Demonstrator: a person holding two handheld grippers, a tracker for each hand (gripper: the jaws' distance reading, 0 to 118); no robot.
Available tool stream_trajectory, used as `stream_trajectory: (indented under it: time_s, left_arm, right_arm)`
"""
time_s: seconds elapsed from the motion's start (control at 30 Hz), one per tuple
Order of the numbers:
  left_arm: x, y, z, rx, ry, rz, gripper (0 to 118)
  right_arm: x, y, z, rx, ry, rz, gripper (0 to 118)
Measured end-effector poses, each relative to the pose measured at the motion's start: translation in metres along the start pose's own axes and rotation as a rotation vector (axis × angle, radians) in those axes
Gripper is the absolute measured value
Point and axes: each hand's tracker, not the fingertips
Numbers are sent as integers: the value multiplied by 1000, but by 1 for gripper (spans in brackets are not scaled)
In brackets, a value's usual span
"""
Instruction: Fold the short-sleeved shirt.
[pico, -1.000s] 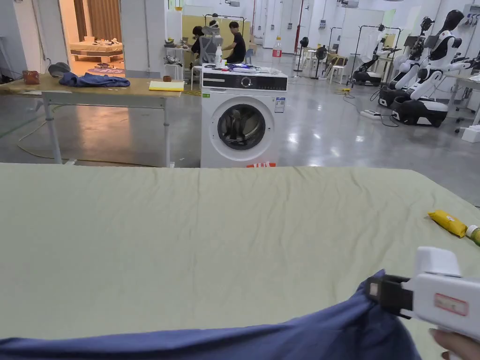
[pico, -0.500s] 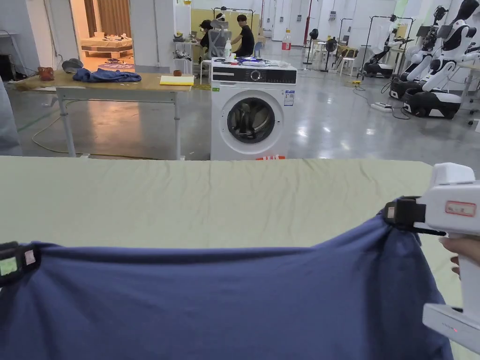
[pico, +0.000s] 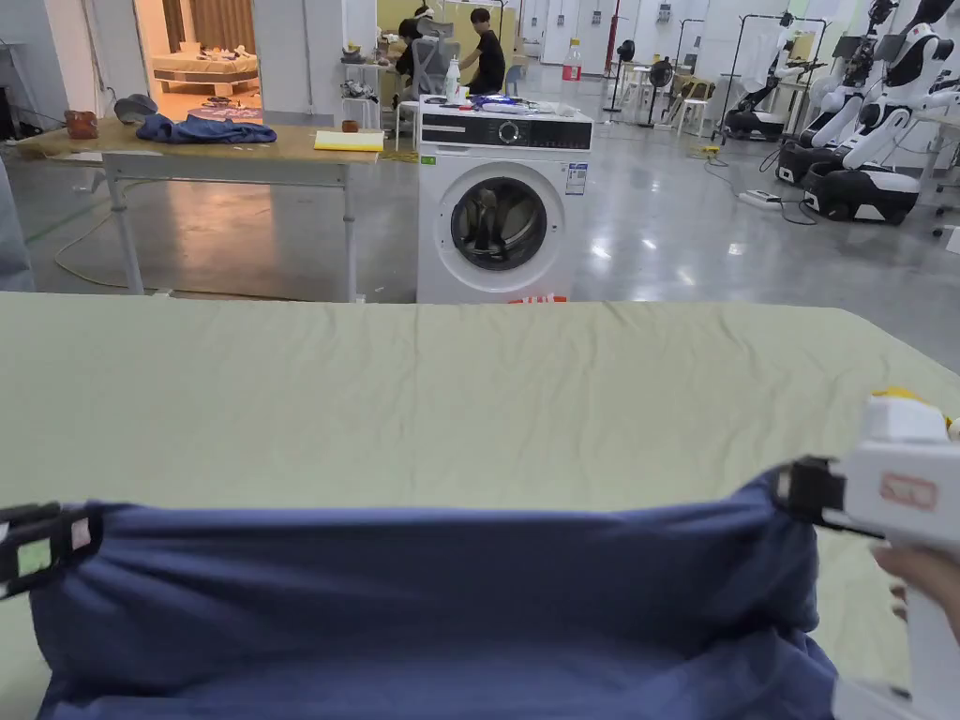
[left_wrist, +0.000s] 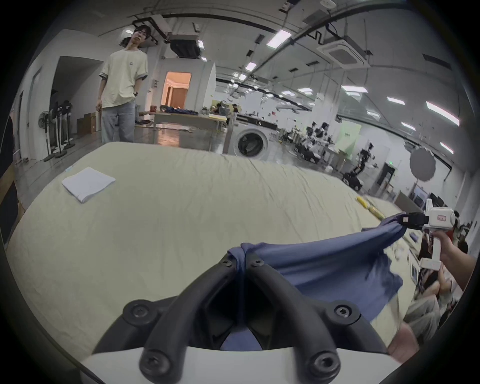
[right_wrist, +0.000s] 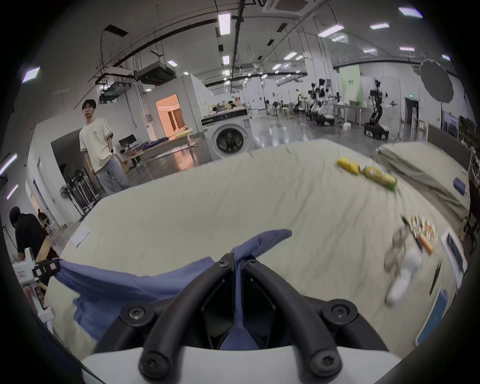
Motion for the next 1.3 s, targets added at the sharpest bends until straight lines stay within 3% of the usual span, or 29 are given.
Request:
stream_trajectory:
  time_s: [0.2, 0.37, 0.43, 0.47, 0.5, 0.53, 0.6, 0.67, 0.83, 0.9, 0.97, 1.03, 1.07, 1.1, 1.17, 1.3]
  left_arm:
    - [-19, -72, 22, -98, -50, -8, 0]
    - [-32, -98, 2, -129, -49, -32, 0]
    - [-32, -103, 0, -143, -47, -36, 14]
    - [-33, -105, 3, -143, -44, -38, 35]
    - [-32, -104, 7, -133, -43, -38, 73]
    - [-31, -102, 14, -124, -37, -46, 87]
    - [-24, -96, 35, -57, -23, -47, 90]
    - [-9, -87, 62, 42, -40, -25, 90]
    - [64, -87, 132, 387, 21, -82, 90]
    - [96, -100, 149, 544, 148, -165, 86]
    - [121, -106, 158, 612, 188, -168, 66]
    - [128, -117, 153, 620, 249, -138, 8]
    - [135, -119, 153, 616, 277, -127, 1]
    - [138, -125, 153, 622, 258, -129, 1]
    - [140, -128, 151, 603, 229, -131, 0]
    - [142, -126, 152, 575, 246, -142, 0]
  right_arm:
    - [29, -133, 59, -121, 30, -47, 0]
    - [40, -191, 42, -160, 14, -137, 0]
    - [44, -195, 35, -122, 8, -165, 6]
    - [45, -193, 34, -113, 15, -174, 17]
    - [45, -192, 35, -103, 15, -183, 46]
    - [43, -189, 39, -98, 18, -179, 72]
    - [38, -179, 49, -59, 33, -137, 117]
    - [27, -168, 65, 35, 29, -78, 118]
    - [-18, -148, 111, 325, 40, 33, 117]
    - [-41, -148, 130, 497, 59, 90, 112]
    - [-70, -151, 144, 632, 48, 118, 92]
    - [-92, -153, 149, 683, -10, 148, 39]
    - [-105, -153, 146, 687, -25, 156, 11]
    - [-110, -154, 144, 670, -7, 148, 0]
    - [-115, -153, 142, 633, 91, 141, 0]
    - [-117, -154, 145, 629, 92, 138, 0]
